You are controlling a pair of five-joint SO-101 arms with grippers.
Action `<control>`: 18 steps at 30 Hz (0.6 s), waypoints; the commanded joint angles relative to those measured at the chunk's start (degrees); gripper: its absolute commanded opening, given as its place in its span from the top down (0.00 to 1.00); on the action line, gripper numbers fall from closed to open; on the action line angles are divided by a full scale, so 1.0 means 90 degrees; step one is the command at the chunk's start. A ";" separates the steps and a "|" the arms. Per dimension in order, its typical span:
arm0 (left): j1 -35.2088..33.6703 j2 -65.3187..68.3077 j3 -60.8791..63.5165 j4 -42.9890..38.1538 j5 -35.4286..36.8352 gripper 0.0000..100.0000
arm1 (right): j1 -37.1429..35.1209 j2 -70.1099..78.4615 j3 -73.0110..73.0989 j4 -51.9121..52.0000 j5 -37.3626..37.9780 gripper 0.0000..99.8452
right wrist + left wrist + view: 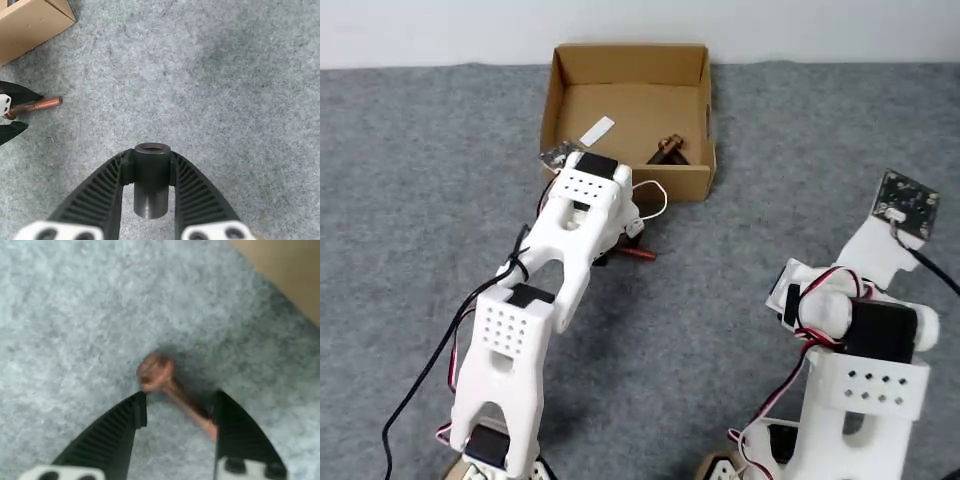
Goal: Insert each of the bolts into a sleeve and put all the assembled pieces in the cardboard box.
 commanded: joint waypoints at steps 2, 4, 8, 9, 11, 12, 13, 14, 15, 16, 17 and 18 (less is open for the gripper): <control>-0.0254 0.0098 -0.0181 -0.0010 0.0117 0.82 | 0.0054 -0.0063 -0.0039 -0.0073 0.0156 0.99; -0.0449 0.0107 -0.0181 -0.0010 0.0127 0.89 | 0.0063 -0.0093 -0.0039 -0.0103 0.0195 0.99; -0.0752 0.0117 -0.0181 0.0098 -0.0059 1.00 | 0.0054 -0.0093 -0.0039 -0.0112 0.0195 0.99; -0.0772 0.0137 -0.0181 0.0137 -0.0127 0.99 | 0.0044 -0.0093 -0.0039 -0.0122 0.0186 0.99; -0.0772 0.0156 -0.0171 0.0303 -0.0176 0.99 | 0.0044 -0.0093 -0.0039 -0.0122 0.0186 0.99; -0.0762 0.0137 -0.0171 0.0371 -0.0176 0.99 | 0.0034 -0.0093 -0.0039 -0.0122 0.0186 0.99; -0.0742 0.0107 -0.0171 0.0440 -0.0176 0.99 | 0.0034 -0.0093 -0.0039 -0.0122 0.0186 0.99; -0.0733 0.0098 -0.0200 0.0498 -0.0176 0.99 | 0.0034 -0.0103 -0.0039 -0.0122 0.0186 0.99; -0.0713 0.0098 -0.0298 0.0606 -0.0195 0.99 | 0.0034 -0.0103 -0.0049 -0.0122 0.0186 0.99; -0.0674 0.0098 -0.0474 0.0821 -0.0215 1.00 | 0.0024 -0.0103 -0.0068 -0.0122 0.0186 0.99; -0.0654 0.0098 -0.0689 0.1055 -0.0234 1.00 | 0.0024 -0.0112 -0.0078 -0.0122 0.0186 0.99; -0.0586 0.0098 -0.0962 0.1280 -0.0332 1.00 | 0.0015 -0.0112 -0.0088 -0.0122 0.0186 0.99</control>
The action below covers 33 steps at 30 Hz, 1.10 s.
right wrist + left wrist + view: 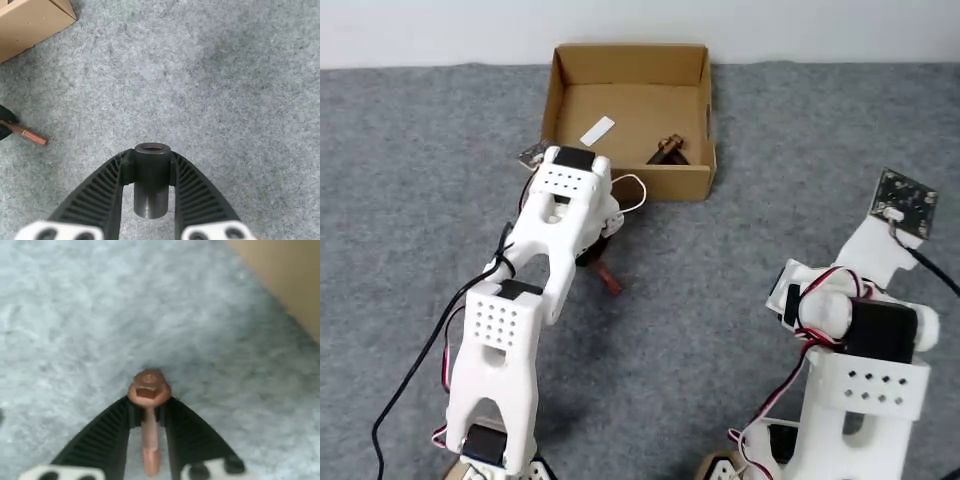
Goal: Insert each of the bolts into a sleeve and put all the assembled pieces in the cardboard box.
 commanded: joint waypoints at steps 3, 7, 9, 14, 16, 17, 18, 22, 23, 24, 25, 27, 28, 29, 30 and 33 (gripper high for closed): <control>0.0107 -0.0274 -0.1050 0.0762 -0.0713 1.00 | -0.0151 -0.0122 -0.0088 -0.0024 0.0068 0.99; 0.0400 -0.1475 -0.1040 0.0752 -0.1299 1.00 | -0.0728 -0.0571 -0.0088 0.0171 0.0068 0.99; 0.0576 -0.2247 -0.0777 0.0752 -0.1670 1.00 | -0.0962 -0.0962 -0.0049 0.0181 0.0078 0.99; 0.0811 -0.3927 0.0249 0.0733 -0.2344 1.00 | -0.1177 -0.1753 0.0361 0.0142 0.0254 0.99; 0.0801 -0.4493 0.0737 0.0723 -0.2589 1.00 | -0.1158 -0.2056 0.0713 0.0142 0.0391 0.99; 0.0801 -0.4767 0.0991 0.0713 -0.2667 1.00 | -0.1109 -0.2242 0.0860 0.0142 0.0410 0.99; 0.0801 -0.5011 0.1216 0.0703 -0.2716 1.00 | -0.1040 -0.2447 0.1006 0.0112 0.0430 0.99; 0.0850 -0.5939 0.2173 0.0313 -0.2911 1.00 | -0.0923 -0.3140 0.1504 0.0103 0.0449 0.99; 0.0850 -0.6144 0.2398 0.0176 -0.2979 1.00 | -0.0923 -0.3306 0.1651 0.0103 0.0449 0.99; 0.0850 -0.6359 0.2642 0.0000 -0.3038 1.00 | -0.0923 -0.3443 0.1778 0.0093 0.0449 0.99; 0.0850 -0.6554 0.2896 -0.0186 -0.3126 1.00 | -0.0923 -0.3570 0.1875 0.0093 0.0440 0.99; 0.0850 -0.6955 0.3394 -0.0508 -0.3302 1.00 | -0.0913 -0.3805 0.2090 -0.0063 0.0440 0.99; 0.0850 -0.7170 0.3678 -0.0684 -0.3380 1.00 | -0.0894 -0.3922 0.2198 -0.0181 0.0440 0.99; 0.0860 -0.7394 0.3951 -0.0860 -0.3448 1.00 | -0.0904 -0.4029 0.2305 -0.0317 0.0440 0.99; 0.0928 -0.7629 0.4234 -0.1026 -0.3497 1.00 | -0.0904 -0.4127 0.2383 -0.0464 0.0449 0.99; 0.1133 -0.8400 0.5055 -0.1485 -0.3526 1.00 | -0.0923 -0.4342 0.2608 -0.0825 0.0449 0.99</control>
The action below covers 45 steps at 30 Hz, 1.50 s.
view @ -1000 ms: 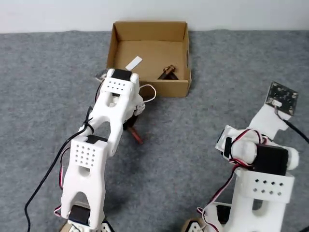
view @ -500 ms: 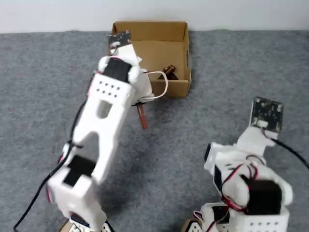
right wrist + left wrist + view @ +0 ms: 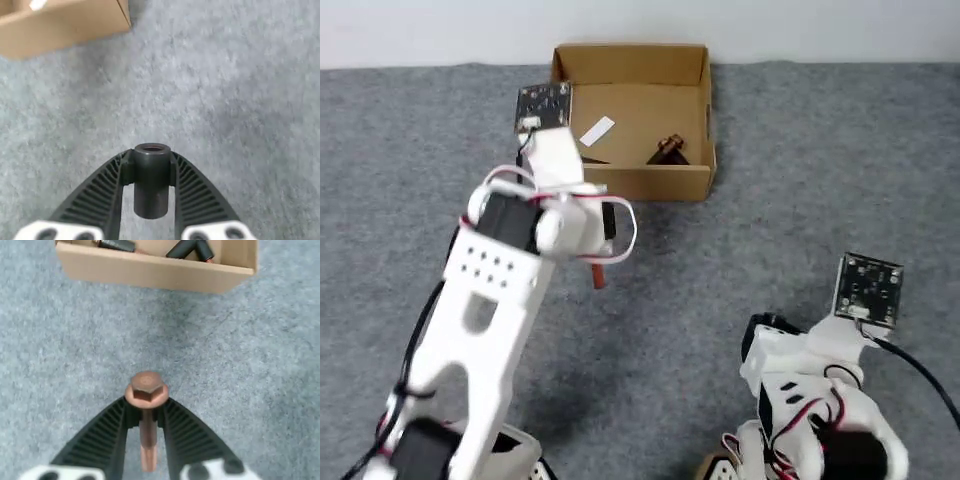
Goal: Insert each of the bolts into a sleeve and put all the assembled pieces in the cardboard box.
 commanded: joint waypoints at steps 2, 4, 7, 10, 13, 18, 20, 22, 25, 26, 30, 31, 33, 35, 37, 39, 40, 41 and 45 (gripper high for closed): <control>0.0293 -0.1426 0.1118 -0.0947 -0.0107 1.00 | 0.0063 -0.0239 0.0176 -0.0581 0.0068 0.99; 0.0322 -0.1973 0.1724 -0.1397 -0.0107 1.00 | 0.0063 -0.0288 0.0332 -0.0737 0.0166 0.99; 0.0332 -0.2784 0.2554 -0.1954 -0.0186 1.00 | 0.0054 -0.0308 0.0615 -0.1021 0.0547 0.99; 0.0322 -0.3526 0.3267 -0.2413 -0.0488 1.00 | 0.0024 -0.0308 0.0772 -0.1333 0.0811 0.99; 0.0303 -0.4220 0.3795 -0.2784 -0.0684 1.00 | -0.0396 -0.0308 0.0869 -0.1538 0.1026 0.99; 0.0332 -0.5158 0.4400 -0.3223 -0.0791 1.00 | -0.1597 -0.0308 0.1153 -0.1949 0.1016 0.99; 0.0332 -0.5470 0.4625 -0.3409 -0.0781 1.00 | -0.1978 -0.0308 0.1338 -0.2193 0.1045 0.99; 0.0332 -0.5802 0.4830 -0.3624 -0.0781 1.00 | -0.2349 -0.0308 0.1504 -0.2398 0.1045 0.99; 0.0352 -0.6408 0.5104 -0.3878 -0.0781 1.00 | -0.2965 -0.0308 0.1621 -0.2691 0.1055 0.99; 0.0391 -0.6632 0.5182 -0.3946 -0.0781 1.00 | -0.3170 -0.0308 0.1621 -0.2759 0.1065 0.99; 0.0830 -0.7512 0.5446 -0.3976 -0.0772 1.00 | -0.3883 -0.0308 0.1612 -0.2789 0.1065 0.99; 0.0967 -0.7726 0.5524 -0.3966 -0.0772 1.00 | -0.4010 -0.0308 0.1621 -0.2789 0.1065 0.99; 0.1143 -0.8088 0.5670 -0.3966 -0.0772 1.00 | -0.4264 -0.0308 0.1641 -0.2799 0.1065 0.99; 0.1201 -0.8352 0.5817 -0.3966 -0.0762 1.00 | -0.4420 -0.0288 0.1651 -0.2838 0.1084 0.99; 0.1211 -0.8537 0.5983 -0.3966 -0.0762 1.00 | -0.4449 -0.0269 0.1651 -0.3082 0.1319 0.99; 0.1231 -0.8635 0.6100 -0.3956 -0.0752 1.00 | -0.4449 -0.0249 0.1651 -0.3375 0.1651 0.99; 0.1231 -0.8645 0.6139 -0.3956 -0.0742 1.00 | -0.4459 -0.0249 0.1651 -0.3473 0.1788 0.99; 0.1241 -0.8645 0.6159 -0.3966 -0.0742 1.00 | -0.4459 -0.0239 0.1651 -0.3531 0.1895 0.99; 0.1241 -0.8645 0.6159 -0.3966 -0.0733 1.00 | -0.4469 -0.0249 0.1651 -0.3560 0.2188 0.99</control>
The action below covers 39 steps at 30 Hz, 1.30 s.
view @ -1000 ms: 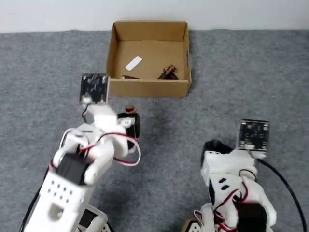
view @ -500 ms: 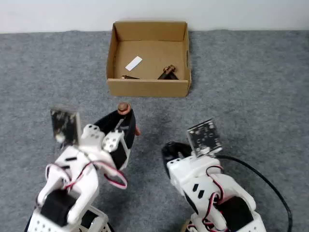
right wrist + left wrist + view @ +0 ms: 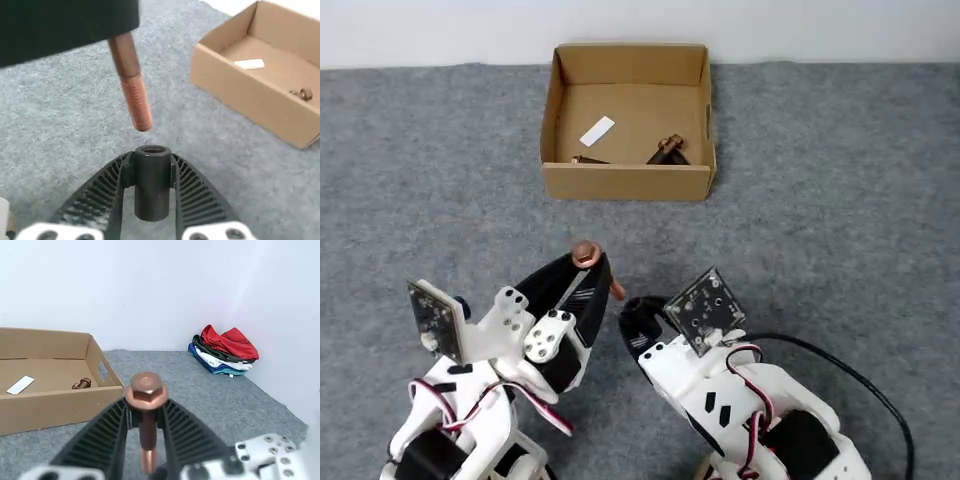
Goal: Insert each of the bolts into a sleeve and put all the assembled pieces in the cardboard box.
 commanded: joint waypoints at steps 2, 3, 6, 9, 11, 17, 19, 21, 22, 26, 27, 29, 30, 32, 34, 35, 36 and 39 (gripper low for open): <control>0.0039 -0.0068 -0.0054 -0.0205 0.0020 1.00 | -0.0034 0.0005 -0.0059 -0.0190 0.0225 0.99; 0.0039 -0.0068 -0.0054 -0.0205 0.0147 1.00 | -0.0034 0.0005 -0.0059 -0.0190 0.0225 0.99; 0.0049 -0.0068 -0.0044 -0.0205 0.0498 1.00 | -0.0034 0.0005 -0.0068 -0.0366 0.0225 0.99; 0.0049 -0.0068 0.0054 -0.0215 0.0586 1.00 | -0.0034 0.0015 -0.0068 -0.0601 0.0225 0.99; 0.0049 -0.0068 0.0132 -0.0215 0.0596 1.00 | -0.0044 0.0015 -0.0059 -0.0640 0.0225 0.99; 0.0147 -0.0068 0.0249 -0.0234 0.0606 1.00 | -0.0386 0.0015 -0.0059 -0.0630 0.0234 0.99; 0.0303 -0.0068 0.0347 -0.0195 0.0606 1.00 | -0.0493 0.0015 -0.0059 -0.0630 0.0234 0.99; 0.0449 -0.0068 0.0386 -0.0147 0.0606 1.00 | -0.0484 0.0015 -0.0059 -0.0630 0.0234 0.99; 0.0498 -0.0068 0.0376 -0.0059 0.0606 1.00 | -0.0464 0.0015 -0.0068 -0.0630 0.0234 0.99; 0.0498 -0.0068 0.0308 0.0547 0.0586 1.00 | -0.0230 -0.0015 -0.0088 -0.0757 0.0274 0.99; 0.0498 -0.0068 0.0210 0.0781 0.0586 1.00 | -0.0161 -0.0015 -0.0088 -0.0864 0.0361 0.99; 0.0498 -0.0068 0.0073 0.1133 0.0586 1.00 | -0.0083 -0.0024 -0.0088 -0.1109 0.0567 0.99; 0.0479 -0.0068 0.0054 0.1260 0.0586 1.00 | -0.0063 -0.0024 -0.0088 -0.1226 0.0645 0.99; 0.0469 -0.0068 0.0054 0.1426 0.0586 1.00 | -0.0063 -0.0005 -0.0088 -0.1451 0.0811 0.99; 0.0459 -0.0068 0.0054 0.1465 0.0586 0.99 | -0.0063 0.0005 -0.0088 -0.1568 0.0908 0.99; 0.0459 -0.0068 0.0054 0.1446 0.0586 0.99 | -0.0063 0.0005 -0.0088 -0.1578 0.0938 0.99; 0.0459 -0.0068 0.0054 0.1436 0.0576 0.98 | -0.0063 0.0005 -0.0088 -0.1568 0.0957 0.99; 0.0449 -0.0068 0.0054 0.1475 0.0576 0.86 | -0.0063 0.0005 -0.0088 -0.1538 0.0947 0.99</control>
